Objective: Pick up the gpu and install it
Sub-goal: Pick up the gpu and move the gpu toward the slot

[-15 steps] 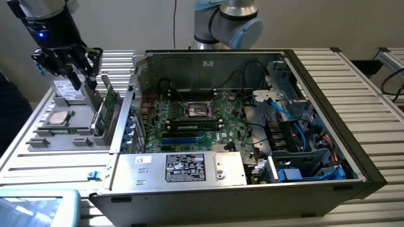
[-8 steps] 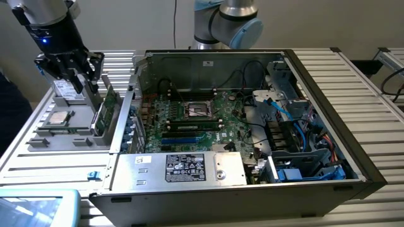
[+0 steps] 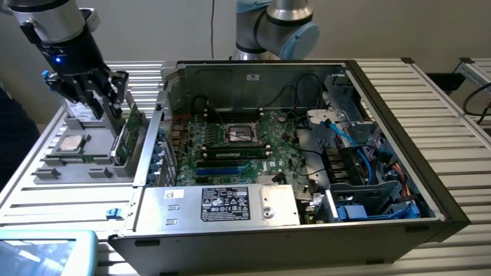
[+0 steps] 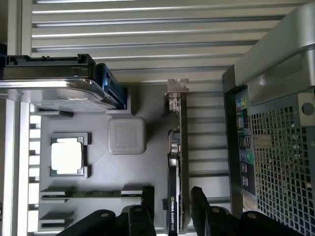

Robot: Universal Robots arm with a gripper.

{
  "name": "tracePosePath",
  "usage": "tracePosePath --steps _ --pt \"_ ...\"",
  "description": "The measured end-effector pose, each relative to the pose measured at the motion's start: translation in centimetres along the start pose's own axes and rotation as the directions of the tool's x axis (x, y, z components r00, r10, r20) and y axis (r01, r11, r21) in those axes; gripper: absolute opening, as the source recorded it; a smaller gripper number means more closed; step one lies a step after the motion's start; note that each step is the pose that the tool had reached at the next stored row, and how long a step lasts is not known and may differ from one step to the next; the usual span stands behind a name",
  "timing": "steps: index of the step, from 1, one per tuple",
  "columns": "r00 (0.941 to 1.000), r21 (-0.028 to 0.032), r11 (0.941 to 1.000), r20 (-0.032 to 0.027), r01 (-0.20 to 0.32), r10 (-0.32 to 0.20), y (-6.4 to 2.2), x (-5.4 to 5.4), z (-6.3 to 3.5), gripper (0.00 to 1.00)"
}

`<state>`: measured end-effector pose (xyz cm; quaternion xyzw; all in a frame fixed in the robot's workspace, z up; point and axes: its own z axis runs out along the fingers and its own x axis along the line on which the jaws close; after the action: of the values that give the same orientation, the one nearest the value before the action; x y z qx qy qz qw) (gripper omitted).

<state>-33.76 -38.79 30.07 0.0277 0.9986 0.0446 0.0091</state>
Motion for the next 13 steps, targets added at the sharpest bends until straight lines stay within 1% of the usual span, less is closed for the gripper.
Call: tracePosePath --steps 2,3,4,6,9,13 --pt "1.0000 -0.0082 1.0000 0.0040 0.000 0.000 -0.14 0.0 0.18 0.44" --pt "1.0000 -0.0106 0.9999 0.0063 0.000 0.000 -0.26 0.0 0.28 0.44" --pt "1.0000 -0.0118 0.9999 0.0081 0.001 0.000 -0.41 0.0 0.40 0.44" --pt "0.9999 -0.0127 0.9999 0.0111 0.001 -0.001 -0.66 0.0 0.69 0.44" --pt "0.9998 -0.0135 0.9999 0.0192 0.002 -0.001 -0.77 0.0 1.09 0.44" --pt "0.9997 -0.0138 0.9999 0.0259 0.003 -0.002 -0.86 0.0 1.79 0.44"
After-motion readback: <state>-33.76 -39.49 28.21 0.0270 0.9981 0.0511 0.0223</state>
